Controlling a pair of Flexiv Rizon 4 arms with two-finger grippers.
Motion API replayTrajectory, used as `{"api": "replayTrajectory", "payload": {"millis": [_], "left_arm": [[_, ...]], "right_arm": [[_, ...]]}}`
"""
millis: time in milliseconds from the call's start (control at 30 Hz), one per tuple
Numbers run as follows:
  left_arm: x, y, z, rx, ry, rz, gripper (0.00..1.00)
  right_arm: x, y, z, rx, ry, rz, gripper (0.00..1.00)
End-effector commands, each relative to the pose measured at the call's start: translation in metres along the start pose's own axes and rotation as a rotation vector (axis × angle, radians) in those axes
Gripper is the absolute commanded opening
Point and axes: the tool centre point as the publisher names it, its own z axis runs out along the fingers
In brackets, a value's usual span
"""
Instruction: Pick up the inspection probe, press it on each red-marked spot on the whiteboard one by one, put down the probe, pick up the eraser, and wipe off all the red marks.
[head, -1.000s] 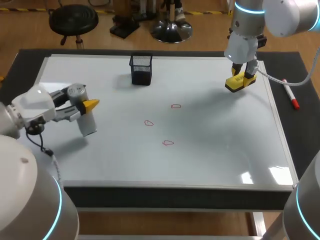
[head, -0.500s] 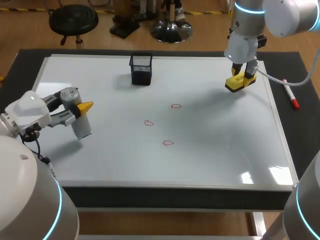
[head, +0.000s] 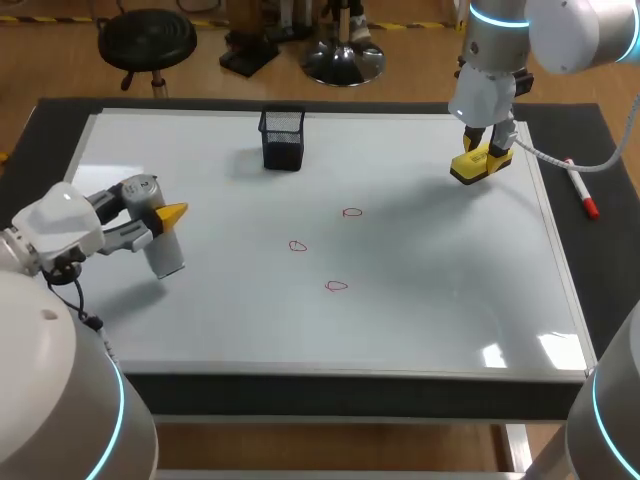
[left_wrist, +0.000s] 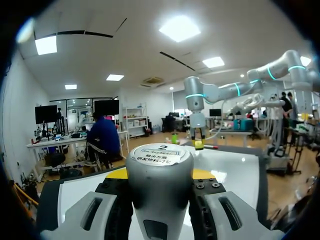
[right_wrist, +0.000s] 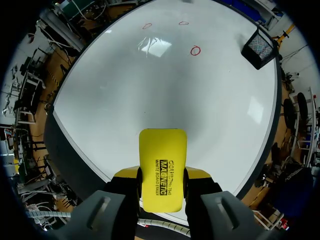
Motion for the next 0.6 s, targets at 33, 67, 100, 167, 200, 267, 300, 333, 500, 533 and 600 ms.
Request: {"api": "replayTrajectory", "payload": {"millis": [33,67,100,167,200,267,300,333,500,533,600], "left_arm": [[0.0,-0.001,0.002,-0.003,-0.005,0.0,0.0],[0.0,-0.001,0.002,-0.003,-0.005,0.0,0.0],[0.0,-0.001,0.002,-0.003,-0.005,0.0,0.0],[0.0,-0.001,0.002,-0.003,-0.005,0.0,0.0],[0.0,-0.001,0.002,-0.003,-0.005,0.0,0.0],[0.0,-0.001,0.002,-0.003,-0.005,0.0,0.0],[0.0,-0.001,0.002,-0.003,-0.005,0.0,0.0],[0.0,-0.001,0.002,-0.003,-0.005,0.0,0.0],[0.0,-0.001,0.002,-0.003,-0.005,0.0,0.0],[0.0,-0.001,0.002,-0.003,-0.005,0.0,0.0],[0.0,-0.001,0.002,-0.003,-0.005,0.0,0.0]], "right_arm": [[0.0,0.011,-0.002,0.026,0.012,-0.039,0.0],[0.0,0.016,-0.003,0.03,0.017,-0.048,0.0],[-0.001,0.02,-0.003,0.029,0.01,-0.06,0.0],[-0.001,0.031,-0.004,0.04,0.019,-0.087,0.0],[-0.002,0.038,-0.004,0.047,0.023,-0.101,0.0],[-0.005,0.051,-0.004,0.054,0.026,-0.134,0.0],[-0.007,0.059,-0.004,0.066,0.036,-0.153,0.0],[-0.008,0.068,-0.004,0.071,0.037,-0.169,0.0],[-0.018,0.11,-0.003,0.073,0.025,-0.265,0.0],[-0.02,0.118,-0.004,0.076,0.025,-0.289,0.0],[-0.023,0.134,-0.004,0.076,0.017,-0.328,0.0]]}}
